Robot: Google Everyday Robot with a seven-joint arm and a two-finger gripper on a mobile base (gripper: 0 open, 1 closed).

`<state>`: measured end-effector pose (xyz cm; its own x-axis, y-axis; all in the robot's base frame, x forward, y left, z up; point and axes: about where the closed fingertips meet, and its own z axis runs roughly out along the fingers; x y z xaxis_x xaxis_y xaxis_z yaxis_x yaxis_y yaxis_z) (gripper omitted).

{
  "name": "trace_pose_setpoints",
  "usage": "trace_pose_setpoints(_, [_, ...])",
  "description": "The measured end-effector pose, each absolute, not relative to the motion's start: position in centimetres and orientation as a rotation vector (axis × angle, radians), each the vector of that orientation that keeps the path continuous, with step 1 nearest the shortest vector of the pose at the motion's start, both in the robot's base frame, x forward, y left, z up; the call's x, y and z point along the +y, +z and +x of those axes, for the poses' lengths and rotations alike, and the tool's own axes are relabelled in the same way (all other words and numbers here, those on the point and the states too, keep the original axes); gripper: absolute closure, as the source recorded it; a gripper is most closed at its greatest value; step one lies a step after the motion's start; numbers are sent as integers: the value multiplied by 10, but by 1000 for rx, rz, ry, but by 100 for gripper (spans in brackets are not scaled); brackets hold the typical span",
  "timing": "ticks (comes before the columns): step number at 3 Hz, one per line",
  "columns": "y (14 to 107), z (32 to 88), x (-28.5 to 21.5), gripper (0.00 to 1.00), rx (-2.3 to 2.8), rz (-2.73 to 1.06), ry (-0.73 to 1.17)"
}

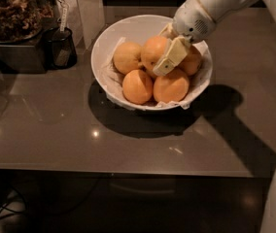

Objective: Pick orange from white bowl

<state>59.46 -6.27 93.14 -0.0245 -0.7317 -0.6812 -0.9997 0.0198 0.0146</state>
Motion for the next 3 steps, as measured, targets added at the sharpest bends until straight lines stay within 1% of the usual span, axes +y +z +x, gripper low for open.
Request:
trace_pose_setpoints(1, [939,579,-84,100,1735,-1656,842])
trace_pose_setpoints(2, [943,580,-81,100,1735,-1656,842])
trace_pose_setpoints(3, [954,543,-108,100,1749,-1528,929])
